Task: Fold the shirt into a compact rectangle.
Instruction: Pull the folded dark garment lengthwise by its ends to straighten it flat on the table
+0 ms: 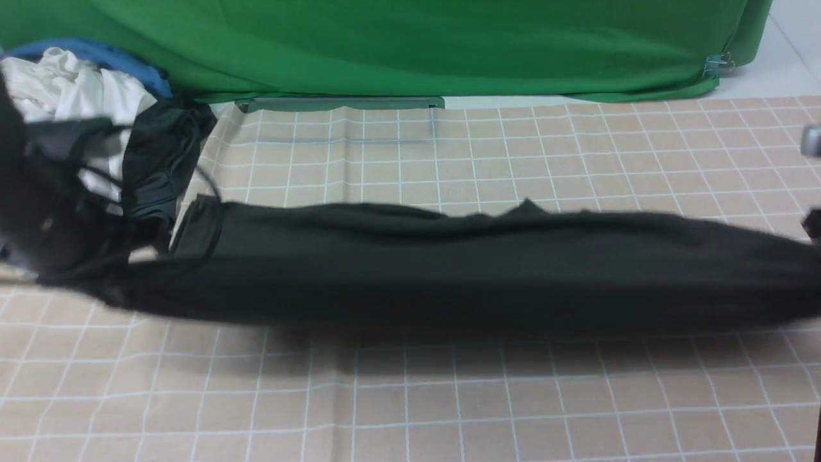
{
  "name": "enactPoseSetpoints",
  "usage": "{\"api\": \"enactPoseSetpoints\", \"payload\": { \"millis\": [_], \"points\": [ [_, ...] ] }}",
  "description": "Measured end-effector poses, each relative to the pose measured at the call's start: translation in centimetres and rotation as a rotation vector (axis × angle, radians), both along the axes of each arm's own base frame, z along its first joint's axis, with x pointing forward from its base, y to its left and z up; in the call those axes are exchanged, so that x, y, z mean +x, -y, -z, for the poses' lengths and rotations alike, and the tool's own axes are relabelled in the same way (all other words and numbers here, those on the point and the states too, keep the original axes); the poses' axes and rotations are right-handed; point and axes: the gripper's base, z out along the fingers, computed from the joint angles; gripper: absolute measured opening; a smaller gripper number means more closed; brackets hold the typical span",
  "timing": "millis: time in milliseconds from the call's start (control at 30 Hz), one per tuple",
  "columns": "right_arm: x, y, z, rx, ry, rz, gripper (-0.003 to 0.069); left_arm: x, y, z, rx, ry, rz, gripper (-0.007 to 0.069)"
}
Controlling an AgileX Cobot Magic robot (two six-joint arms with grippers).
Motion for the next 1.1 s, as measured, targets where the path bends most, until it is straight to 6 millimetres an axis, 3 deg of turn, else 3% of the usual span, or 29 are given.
{"api": "enactPoseSetpoints", "payload": {
  "millis": [133, 267, 400, 500, 633, 767, 867, 967, 1000, 1067, 1100],
  "points": [
    [-4.5, -0.8, 1.2, -0.005, -0.094, 0.007, 0.006, -4.1, 0.1, 1.2, -0.008, -0.094, -0.018, 0.0034],
    [-7.4, -1.3, 3.0, -0.017, -0.135, 0.005, 0.0074, -6.7, 0.1, 1.9, -0.007, -0.133, -0.016, 0.0037],
    [-8.0, -1.3, 4.0, -0.028, -0.129, -0.002, 0.0154, -7.5, 0.0, 1.4, 0.006, -0.11, -0.015, 0.0083],
    [-8.0, -1.2, 4.0, -0.046, -0.122, -0.008, 0.0235, -7.8, -0.2, 0.9, 0.026, -0.09, -0.019, 0.0163],
    [-7.1, -0.8, 2.5, -0.071, -0.102, 0.03, 0.0342, -8.0, -0.8, -0.6, 0.097, -0.036, -0.02, 0.0374],
    [-6.1, -1.2, 0.0, -0.032, 0.012, 0.078, 0.0337, -7.0, -0.6, -2.5, 0.068, 0.066, -0.054, 0.0454],
    [-5.0, -3.9, -2.4, 0.116, 0.206, 0.014, 0.023, -6.0, 0.7, -3.2, -0.074, 0.119, -0.036, 0.0386],
    [-4.0, -8.7, -3.3, 0.256, 0.34, -0.163, 0.0076, -4.9, 2.1, -2.3, -0.16, 0.09, 0.022, 0.019],
    [-4.0, -8.7, -3.3, 0.261, 0.346, -0.158, 0.007, -4.9, 2.2, -2.3, -0.162, 0.089, 0.026, 0.019],
    [-3.5, -12.6, -2.8, 0.303, 0.378, -0.286, 0.0041, -4.0, 3.3, -0.8, -0.169, 0.023, 0.072, 0.0062],
    [-3.1, -14.4, -2.1, 0.311, 0.383, -0.339, 0.0038, -3.6, 4.1, 0.0, -0.171, -0.006, 0.102, 0.0034]
  ]
}}
